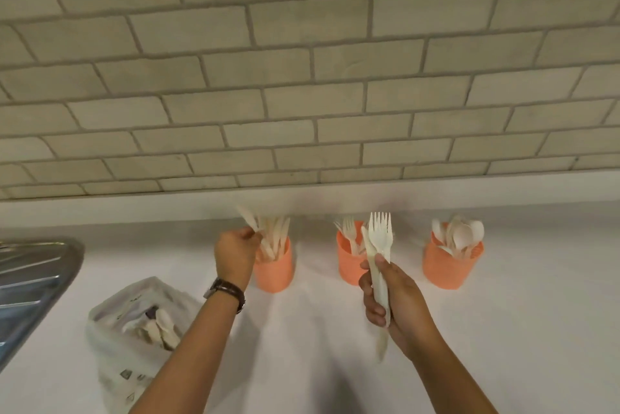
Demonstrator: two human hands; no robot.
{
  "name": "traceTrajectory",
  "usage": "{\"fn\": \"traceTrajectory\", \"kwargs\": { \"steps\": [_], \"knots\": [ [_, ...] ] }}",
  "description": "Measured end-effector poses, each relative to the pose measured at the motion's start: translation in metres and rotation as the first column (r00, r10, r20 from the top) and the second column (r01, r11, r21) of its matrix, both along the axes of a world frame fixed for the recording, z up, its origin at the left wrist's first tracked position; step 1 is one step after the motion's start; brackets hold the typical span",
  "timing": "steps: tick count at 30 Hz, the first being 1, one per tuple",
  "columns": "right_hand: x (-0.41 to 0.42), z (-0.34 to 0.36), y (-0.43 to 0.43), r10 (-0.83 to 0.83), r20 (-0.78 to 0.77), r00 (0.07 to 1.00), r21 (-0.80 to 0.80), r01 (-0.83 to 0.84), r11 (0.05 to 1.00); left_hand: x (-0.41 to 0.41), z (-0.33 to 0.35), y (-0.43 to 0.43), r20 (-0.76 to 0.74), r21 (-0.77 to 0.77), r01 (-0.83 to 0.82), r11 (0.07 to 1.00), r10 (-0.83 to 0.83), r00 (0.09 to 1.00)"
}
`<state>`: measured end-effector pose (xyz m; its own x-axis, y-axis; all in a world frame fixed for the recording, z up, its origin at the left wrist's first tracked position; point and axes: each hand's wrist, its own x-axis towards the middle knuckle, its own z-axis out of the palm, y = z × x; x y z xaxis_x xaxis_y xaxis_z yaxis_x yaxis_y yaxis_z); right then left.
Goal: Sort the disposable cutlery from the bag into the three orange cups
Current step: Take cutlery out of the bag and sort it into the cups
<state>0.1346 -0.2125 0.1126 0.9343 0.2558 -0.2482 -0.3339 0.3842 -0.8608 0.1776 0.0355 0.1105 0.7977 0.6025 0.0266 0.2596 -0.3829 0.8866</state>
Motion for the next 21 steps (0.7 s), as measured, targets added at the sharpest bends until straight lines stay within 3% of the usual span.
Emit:
{"fn": "traceTrajectory", "kwargs": {
  "steps": [3,7,9,13,16,21],
  "knots": [
    [-0.004,0.006,0.017,0.008,-0.035,0.999,0.168,-0.002,0.986,0.000,-0.012,0.010,-0.105,-0.001,0.065,0.998,-0.065,0.992],
    [-0.009,0.013,0.032,0.003,-0.007,1.000,0.226,-0.001,0.974,-0.026,0.009,-0.002,0.120,0.018,0.086,0.996,-0.087,0.989],
    [-0.011,0.016,0.038,-0.017,0.023,1.000,0.196,0.012,0.980,-0.047,0.025,-0.025,0.204,-0.077,0.209,0.975,-0.190,0.960],
    [-0.019,0.021,0.050,-0.020,0.123,0.992,0.097,0.008,0.995,-0.072,0.031,-0.055,0.188,-0.121,0.449,0.886,-0.423,0.886],
    [-0.024,0.026,0.058,-0.061,0.146,0.987,0.040,0.056,0.998,-0.077,0.031,-0.061,0.185,-0.165,0.477,0.863,-0.448,0.874],
    [-0.030,0.026,0.070,-0.061,0.226,0.972,-0.213,0.111,0.971,-0.083,0.030,-0.069,0.210,-0.169,0.466,0.869,-0.430,0.878]
  ]
}}
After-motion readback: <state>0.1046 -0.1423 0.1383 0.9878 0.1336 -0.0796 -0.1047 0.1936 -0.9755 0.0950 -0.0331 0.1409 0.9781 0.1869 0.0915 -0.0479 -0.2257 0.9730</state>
